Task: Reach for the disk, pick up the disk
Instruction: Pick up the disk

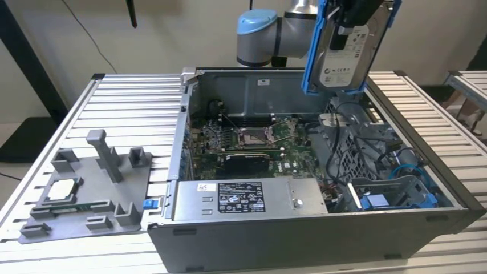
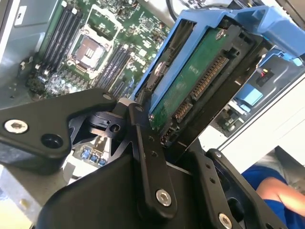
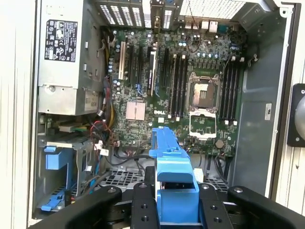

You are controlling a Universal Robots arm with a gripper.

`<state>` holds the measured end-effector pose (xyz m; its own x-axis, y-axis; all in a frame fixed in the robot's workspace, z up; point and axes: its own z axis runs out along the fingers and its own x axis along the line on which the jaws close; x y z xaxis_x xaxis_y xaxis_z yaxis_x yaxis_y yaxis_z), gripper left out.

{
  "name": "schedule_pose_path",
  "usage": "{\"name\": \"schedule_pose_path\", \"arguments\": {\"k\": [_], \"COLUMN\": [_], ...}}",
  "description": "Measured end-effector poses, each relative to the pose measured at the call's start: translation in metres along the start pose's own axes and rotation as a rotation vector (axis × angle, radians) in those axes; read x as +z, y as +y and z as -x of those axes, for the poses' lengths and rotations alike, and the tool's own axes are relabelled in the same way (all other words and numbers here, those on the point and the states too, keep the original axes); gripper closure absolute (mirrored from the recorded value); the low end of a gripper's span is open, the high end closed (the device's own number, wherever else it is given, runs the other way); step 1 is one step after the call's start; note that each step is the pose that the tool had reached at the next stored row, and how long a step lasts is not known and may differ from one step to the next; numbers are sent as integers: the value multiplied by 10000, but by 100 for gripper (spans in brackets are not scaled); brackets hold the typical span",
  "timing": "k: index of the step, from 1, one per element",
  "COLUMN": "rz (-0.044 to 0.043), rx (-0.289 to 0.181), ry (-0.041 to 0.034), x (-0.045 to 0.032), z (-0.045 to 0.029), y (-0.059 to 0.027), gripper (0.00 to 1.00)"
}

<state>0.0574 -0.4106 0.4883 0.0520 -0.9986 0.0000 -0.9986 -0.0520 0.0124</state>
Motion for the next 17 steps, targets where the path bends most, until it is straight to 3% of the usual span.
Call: {"name": "schedule_pose_path", "arguments": {"k": [17], "rz": [2], "rx": [0], "ry": [22], "x": [16], "z": [-152], "y": [-160], "gripper": [100]}}
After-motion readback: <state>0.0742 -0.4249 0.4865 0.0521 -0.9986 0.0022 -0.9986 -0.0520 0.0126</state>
